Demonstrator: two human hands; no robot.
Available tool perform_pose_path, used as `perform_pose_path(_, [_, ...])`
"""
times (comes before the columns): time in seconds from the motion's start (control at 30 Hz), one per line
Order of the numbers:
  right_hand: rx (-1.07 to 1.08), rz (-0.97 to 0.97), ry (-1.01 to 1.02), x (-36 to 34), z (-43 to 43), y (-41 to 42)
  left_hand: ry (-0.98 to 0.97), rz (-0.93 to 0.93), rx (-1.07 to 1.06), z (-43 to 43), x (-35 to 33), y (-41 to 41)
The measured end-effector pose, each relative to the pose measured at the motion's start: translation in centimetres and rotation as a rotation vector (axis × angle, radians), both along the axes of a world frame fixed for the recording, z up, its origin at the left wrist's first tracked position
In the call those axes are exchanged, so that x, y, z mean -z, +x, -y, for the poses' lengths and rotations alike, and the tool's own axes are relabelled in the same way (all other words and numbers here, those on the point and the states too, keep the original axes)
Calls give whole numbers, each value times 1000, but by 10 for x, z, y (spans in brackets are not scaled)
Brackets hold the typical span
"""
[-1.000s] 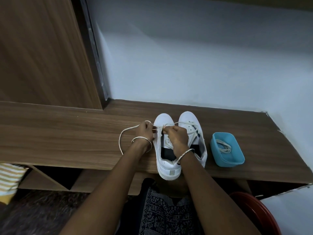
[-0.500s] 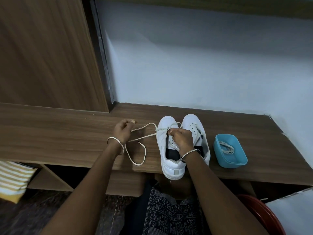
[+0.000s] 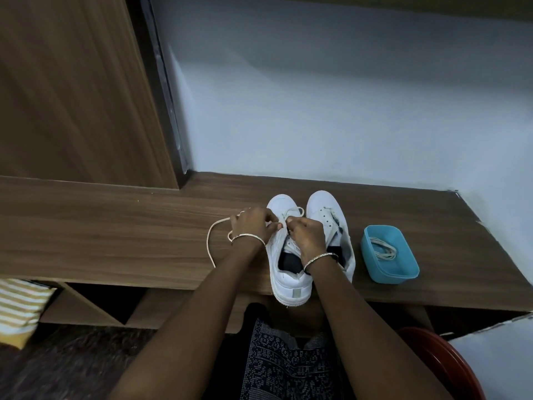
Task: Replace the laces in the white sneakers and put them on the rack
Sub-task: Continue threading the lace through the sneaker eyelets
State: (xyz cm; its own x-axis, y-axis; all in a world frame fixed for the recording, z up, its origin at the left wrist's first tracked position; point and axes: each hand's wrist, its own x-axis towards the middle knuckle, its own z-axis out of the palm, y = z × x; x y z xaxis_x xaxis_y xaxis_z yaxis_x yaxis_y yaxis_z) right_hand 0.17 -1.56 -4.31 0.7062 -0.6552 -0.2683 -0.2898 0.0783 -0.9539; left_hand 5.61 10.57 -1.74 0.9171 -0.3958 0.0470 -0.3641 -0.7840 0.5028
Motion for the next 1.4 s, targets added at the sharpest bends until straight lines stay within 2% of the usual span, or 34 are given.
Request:
perform_pose_path(0.27, [1, 6, -17, 1, -2, 0, 20, -32, 1, 4, 6, 2])
perform_pose_path(0.33, [6, 4, -10, -1, -3, -1, -84, -106, 15, -3, 8, 2])
perform_pose_path(0.37, [6, 2, -14, -1, -3, -1, -244, -189, -8, -8, 9, 0])
perform_pose_path(0.47, [5, 7, -35, 0, -4, -1, -924, -562, -224, -30, 5, -5])
perform_pose_path(0.53, [8, 4, -39, 1, -4, -1, -1298, -780, -273, -50, 5, -2])
perform_pose_path(0.63, [9, 9, -30, -1, -4, -2, -1693, -995, -360, -77, 4, 3])
perform_pose_path(0.7, [9, 22, -13, -3, -5, -3, -1789, -1014, -437, -85, 3, 5])
perform_pose_path(0.77, [12, 31, 4, -6, -5, -4, -1666, -947, -441, -85, 0, 7])
perform_pose_path(0.87, [9, 42, 19, -6, -5, -5, -1328, -676, -397, -72, -7, 0])
perform_pose_path(1.0, [0, 53, 8, -7, -6, -6, -696, -191, -71, -51, -11, -8])
perform_pose_path(1.07, [-14, 56, -12, -8, -7, -6, -321, -52, 104, -42, -11, -4])
perform_pose_path(1.13, [-27, 53, -39, -9, -8, -7, -85, -10, 164, -33, -9, 1])
perform_pose_path(1.3, [-38, 25, -150, -8, -10, -7, 165, 178, 112, -16, 3, 9])
perform_pose_path(1.4, [-42, 16, -239, -8, -11, -8, 198, 265, 91, -8, 4, 6])
